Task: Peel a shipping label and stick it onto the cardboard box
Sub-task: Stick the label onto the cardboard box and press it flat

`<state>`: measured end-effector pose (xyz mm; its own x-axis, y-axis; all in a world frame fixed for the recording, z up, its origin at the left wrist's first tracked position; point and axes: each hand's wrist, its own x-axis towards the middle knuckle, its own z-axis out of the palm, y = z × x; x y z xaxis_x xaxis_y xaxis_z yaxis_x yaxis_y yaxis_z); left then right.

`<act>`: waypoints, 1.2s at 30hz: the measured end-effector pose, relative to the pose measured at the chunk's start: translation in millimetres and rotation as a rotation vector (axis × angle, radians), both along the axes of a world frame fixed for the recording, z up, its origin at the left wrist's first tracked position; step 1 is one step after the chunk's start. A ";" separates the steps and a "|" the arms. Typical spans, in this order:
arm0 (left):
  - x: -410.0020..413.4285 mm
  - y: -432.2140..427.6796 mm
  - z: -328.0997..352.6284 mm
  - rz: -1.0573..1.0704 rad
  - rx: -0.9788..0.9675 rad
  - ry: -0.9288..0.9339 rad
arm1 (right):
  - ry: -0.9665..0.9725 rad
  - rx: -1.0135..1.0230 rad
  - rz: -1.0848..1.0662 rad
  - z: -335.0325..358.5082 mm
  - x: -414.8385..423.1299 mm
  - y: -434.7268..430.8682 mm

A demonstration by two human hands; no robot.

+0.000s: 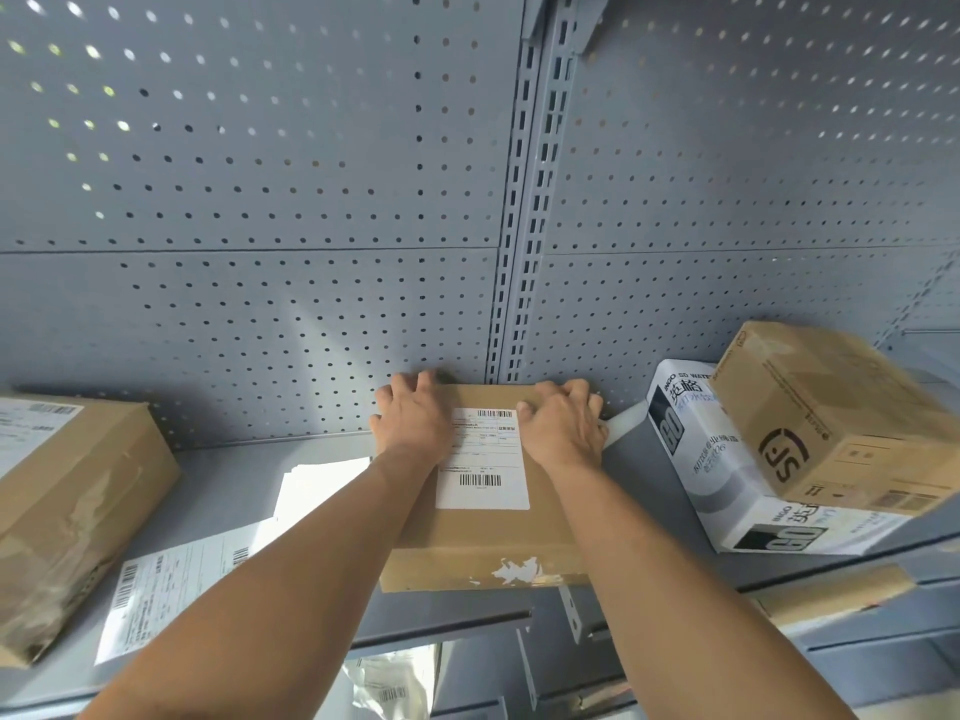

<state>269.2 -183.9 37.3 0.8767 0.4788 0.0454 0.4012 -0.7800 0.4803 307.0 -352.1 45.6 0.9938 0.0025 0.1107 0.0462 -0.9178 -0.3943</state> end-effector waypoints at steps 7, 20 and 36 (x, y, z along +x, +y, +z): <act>-0.1 -0.3 -1.0 0.002 -0.024 -0.017 | -0.031 -0.047 0.004 -2.3 -2.5 2.7; -3.4 -8.0 1.4 -0.018 0.137 0.061 | 0.004 -0.090 0.006 -1.3 -0.7 10.2; -7.3 6.7 -1.1 -0.035 -0.102 -0.078 | -0.037 -0.023 -0.002 -6.5 1.5 3.4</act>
<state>262.0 -177.1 36.2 0.8885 0.4540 0.0666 0.3333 -0.7384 0.5863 308.6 -348.7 39.1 0.9891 0.0039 0.1470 0.0588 -0.9267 -0.3713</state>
